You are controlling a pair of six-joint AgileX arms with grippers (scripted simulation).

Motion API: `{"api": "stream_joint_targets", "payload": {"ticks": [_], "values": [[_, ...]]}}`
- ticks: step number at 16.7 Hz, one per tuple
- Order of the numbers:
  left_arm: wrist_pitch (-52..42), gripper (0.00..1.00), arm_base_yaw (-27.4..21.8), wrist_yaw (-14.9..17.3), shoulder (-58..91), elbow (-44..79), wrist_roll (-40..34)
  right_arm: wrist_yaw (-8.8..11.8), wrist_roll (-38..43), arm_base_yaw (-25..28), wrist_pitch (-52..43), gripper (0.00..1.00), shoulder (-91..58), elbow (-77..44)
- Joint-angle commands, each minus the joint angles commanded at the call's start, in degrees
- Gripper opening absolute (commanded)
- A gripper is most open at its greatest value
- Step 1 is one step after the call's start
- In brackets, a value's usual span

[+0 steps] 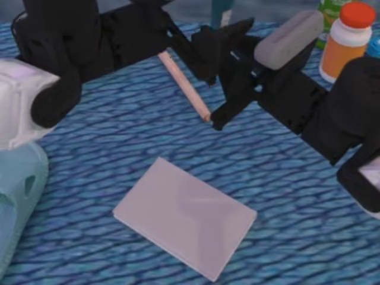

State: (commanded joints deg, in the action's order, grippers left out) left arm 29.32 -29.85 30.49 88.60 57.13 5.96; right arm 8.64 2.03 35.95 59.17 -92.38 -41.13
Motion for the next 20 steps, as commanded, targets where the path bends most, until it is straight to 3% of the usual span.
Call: {"api": "stream_joint_targets", "payload": {"ticks": [5, 18, 20], "values": [[0.2, 1.0, -0.6, -0.6, 0.8, 0.7, 0.0, 0.0, 0.0, 0.0, 0.0, 0.0, 0.0, 0.0], [0.2, 0.02, -0.6, -0.6, 0.8, 0.7, 0.0, 0.0, 0.0, 0.0, 0.0, 0.0, 0.0, 0.0], [0.2, 0.0, -0.6, -0.6, 0.8, 0.7, 0.0, 0.0, 0.0, 0.0, 0.0, 0.0, 0.0, 0.0]]}}
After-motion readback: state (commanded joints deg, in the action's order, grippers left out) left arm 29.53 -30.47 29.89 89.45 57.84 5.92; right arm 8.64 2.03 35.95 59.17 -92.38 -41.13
